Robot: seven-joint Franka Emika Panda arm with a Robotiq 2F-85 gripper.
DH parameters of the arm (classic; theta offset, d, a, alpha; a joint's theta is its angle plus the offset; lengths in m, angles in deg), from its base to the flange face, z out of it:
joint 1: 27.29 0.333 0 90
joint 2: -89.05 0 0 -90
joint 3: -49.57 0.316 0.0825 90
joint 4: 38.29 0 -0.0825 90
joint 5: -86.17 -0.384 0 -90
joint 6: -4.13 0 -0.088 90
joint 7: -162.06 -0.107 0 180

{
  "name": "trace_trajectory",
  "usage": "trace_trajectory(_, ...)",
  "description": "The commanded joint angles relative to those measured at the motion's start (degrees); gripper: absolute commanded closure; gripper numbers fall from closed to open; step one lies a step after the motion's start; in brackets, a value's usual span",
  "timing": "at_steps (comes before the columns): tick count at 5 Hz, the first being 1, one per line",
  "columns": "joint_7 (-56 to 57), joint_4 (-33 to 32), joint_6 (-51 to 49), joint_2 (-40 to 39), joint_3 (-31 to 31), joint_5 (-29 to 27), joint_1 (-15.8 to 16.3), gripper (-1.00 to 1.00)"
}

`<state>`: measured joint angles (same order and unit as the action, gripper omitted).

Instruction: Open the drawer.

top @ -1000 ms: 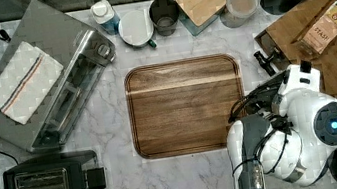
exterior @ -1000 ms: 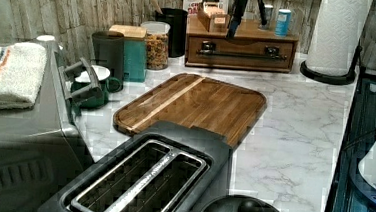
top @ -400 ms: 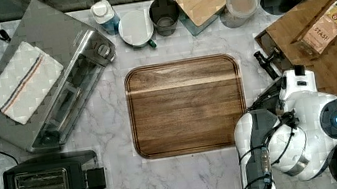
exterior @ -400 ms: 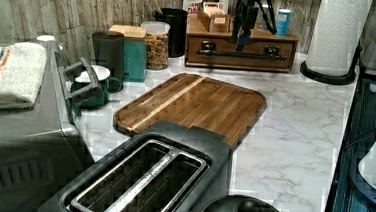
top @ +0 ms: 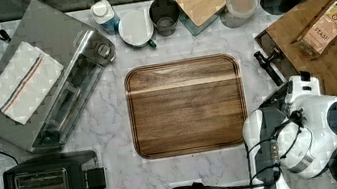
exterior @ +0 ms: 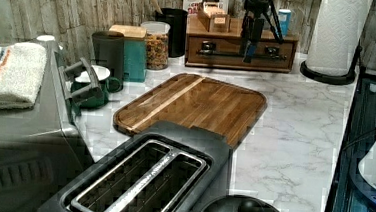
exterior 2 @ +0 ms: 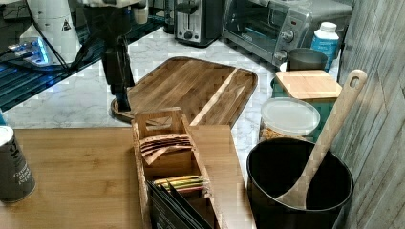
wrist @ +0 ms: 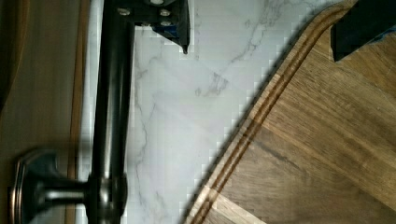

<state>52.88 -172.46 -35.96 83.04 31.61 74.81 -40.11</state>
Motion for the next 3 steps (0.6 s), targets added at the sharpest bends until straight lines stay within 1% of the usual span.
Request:
trace_trajectory(1, 12.6, 7.85, 6.07, 0.29, -2.61, -10.4, -4.15, -1.0)
trace_trajectory(2, 14.71, 8.03, 7.68, -0.77, -2.26, -12.42, -3.9, -1.0)
trace_trajectory(3, 17.05, 7.6, 10.79, -2.57, -1.62, -16.03, -3.8, -1.0)
